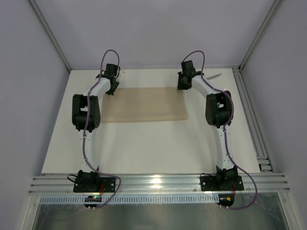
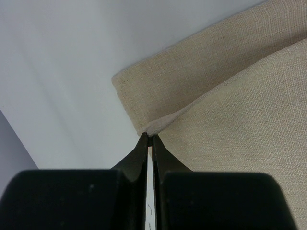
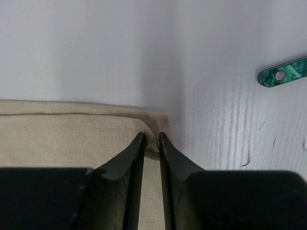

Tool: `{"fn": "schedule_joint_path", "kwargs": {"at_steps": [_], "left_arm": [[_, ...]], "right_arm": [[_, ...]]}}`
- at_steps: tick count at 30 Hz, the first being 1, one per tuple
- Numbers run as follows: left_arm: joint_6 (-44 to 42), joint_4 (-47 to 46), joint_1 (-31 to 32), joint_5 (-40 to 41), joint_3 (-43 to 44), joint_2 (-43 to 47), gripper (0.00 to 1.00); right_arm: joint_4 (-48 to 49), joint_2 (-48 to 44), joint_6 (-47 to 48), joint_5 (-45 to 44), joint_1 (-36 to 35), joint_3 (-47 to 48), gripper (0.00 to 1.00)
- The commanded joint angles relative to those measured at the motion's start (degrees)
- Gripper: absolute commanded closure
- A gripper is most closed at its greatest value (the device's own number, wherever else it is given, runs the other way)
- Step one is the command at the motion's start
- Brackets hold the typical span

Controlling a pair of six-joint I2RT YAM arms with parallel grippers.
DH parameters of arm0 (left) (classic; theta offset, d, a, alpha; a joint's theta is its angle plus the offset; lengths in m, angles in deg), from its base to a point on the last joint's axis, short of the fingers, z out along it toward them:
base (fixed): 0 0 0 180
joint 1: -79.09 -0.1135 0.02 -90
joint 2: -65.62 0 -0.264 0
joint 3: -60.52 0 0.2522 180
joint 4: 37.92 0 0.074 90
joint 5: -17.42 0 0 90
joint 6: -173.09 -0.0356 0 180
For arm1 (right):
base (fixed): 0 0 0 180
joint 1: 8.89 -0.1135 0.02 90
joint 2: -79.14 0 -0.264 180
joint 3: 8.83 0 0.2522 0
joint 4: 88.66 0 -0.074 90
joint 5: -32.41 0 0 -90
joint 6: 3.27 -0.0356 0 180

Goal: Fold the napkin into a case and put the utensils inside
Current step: Fold and flatten the napkin at the center of the board.

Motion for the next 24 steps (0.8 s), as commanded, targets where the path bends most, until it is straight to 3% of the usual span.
{"fn": "schedule_joint_path", "kwargs": {"at_steps": [1,6,9,24], "left_arm": [[-0.07,-3.22,-0.50,-0.14,2.40,-0.22,1.00],[-0.07,-3.92,-0.50,-0.06,2.22,0.40,1.00],[-0.15,-4.45,-0.50,0.12,2.57,0.57,1.00],[0.28,-4.18,-0.50,0.47,4.42,-0.83,1.00]], "right_arm": [[1.84,-0.40,-1.23,-1.05,1.07,1.33,0.78],[1.84,-0.66,-0.97,-0.61,1.16,1.50,0.75],[1.57,-0.66,-0.89,-0.61,1.43,1.51,0.66],[1.84,-2.86,0.43,4.75,1.60,0.71,0.63]]}}
